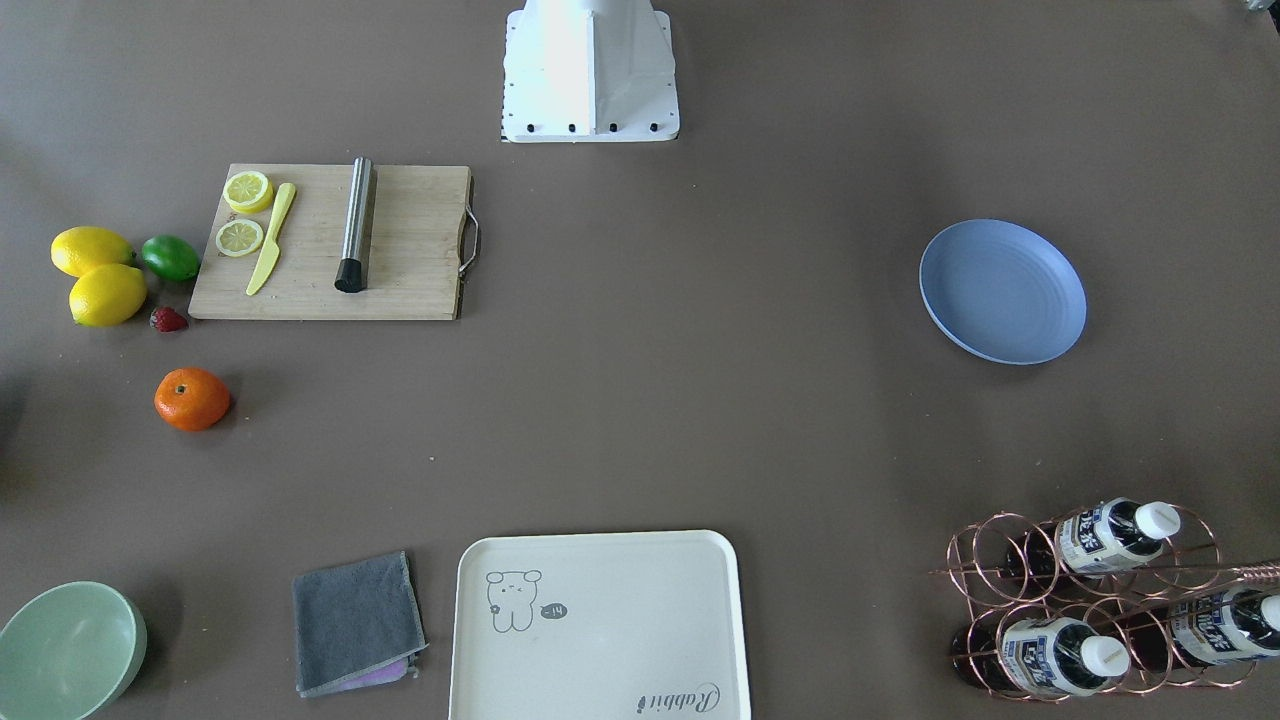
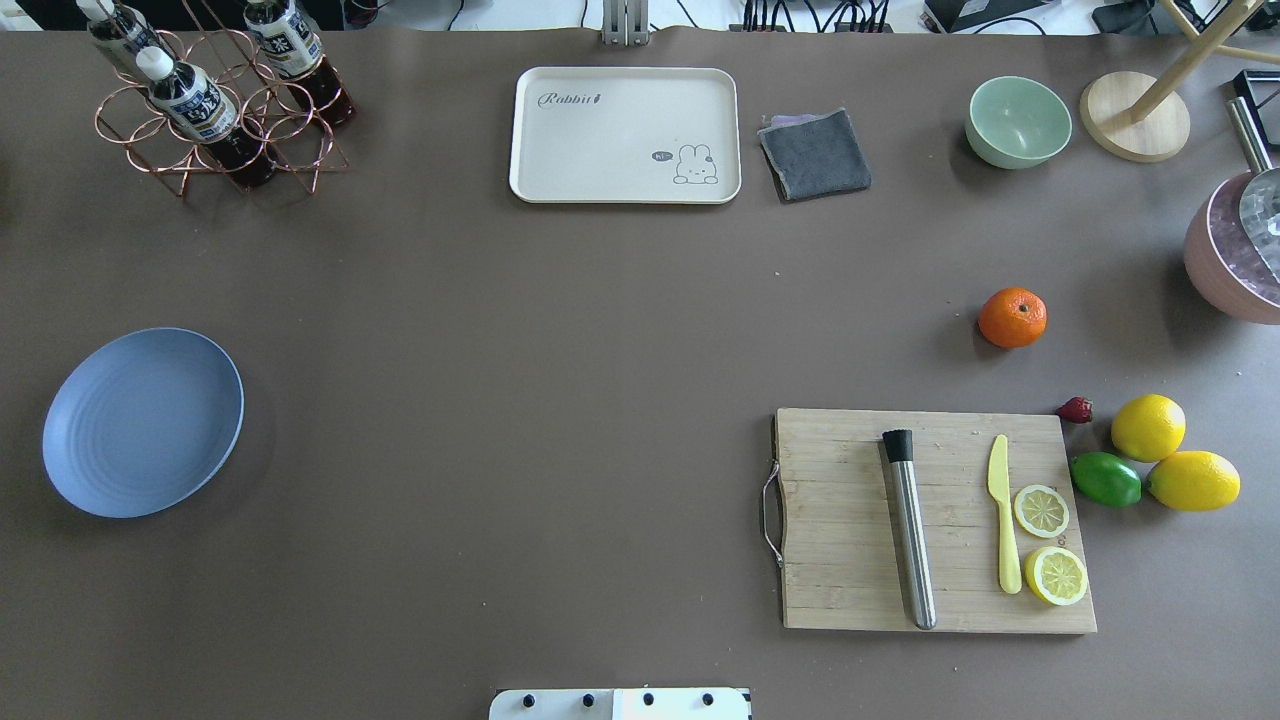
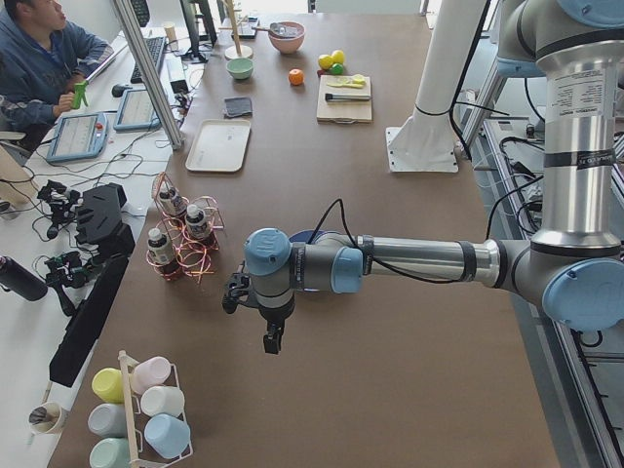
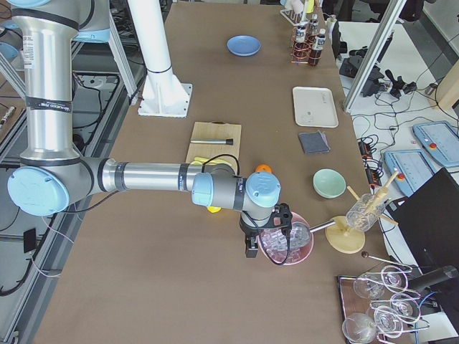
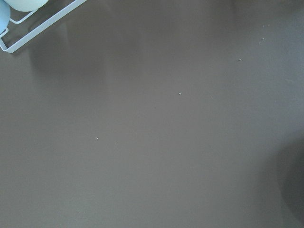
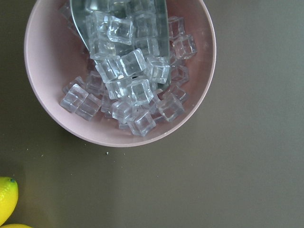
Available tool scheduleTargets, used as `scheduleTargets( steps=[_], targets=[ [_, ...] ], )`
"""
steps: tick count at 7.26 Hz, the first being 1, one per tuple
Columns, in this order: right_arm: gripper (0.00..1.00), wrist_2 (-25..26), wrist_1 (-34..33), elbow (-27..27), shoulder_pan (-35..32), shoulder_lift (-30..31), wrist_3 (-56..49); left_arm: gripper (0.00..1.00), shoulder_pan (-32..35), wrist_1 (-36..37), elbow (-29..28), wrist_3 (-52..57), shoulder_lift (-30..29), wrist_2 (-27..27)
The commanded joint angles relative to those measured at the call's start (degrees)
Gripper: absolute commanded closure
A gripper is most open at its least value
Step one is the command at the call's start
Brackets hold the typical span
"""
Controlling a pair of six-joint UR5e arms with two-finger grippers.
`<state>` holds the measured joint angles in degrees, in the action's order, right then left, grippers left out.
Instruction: Pick orange to plate
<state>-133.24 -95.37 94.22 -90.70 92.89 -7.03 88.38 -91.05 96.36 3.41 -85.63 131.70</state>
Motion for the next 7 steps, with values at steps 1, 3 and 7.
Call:
scheduleTargets(
  steps=[1, 3, 7],
  targets=[
    [0.00, 0.00, 0.00, 0.00, 0.00, -0.25, 0.00, 0.00, 0.04, -0.01, 3.10, 0.02, 2.64, -0.04],
    [0.00, 0.00, -0.08, 0.00, 0.00, -0.25, 0.00, 0.00, 0.04, -0.01, 3.57, 0.02, 3.01, -0.13],
    [0.00, 0.00, 0.00, 0.00, 0.00, -0.51, 0.00, 0.00, 0.04, 0.08, 3.66, -0.07, 2.32, -0.13]
  ],
)
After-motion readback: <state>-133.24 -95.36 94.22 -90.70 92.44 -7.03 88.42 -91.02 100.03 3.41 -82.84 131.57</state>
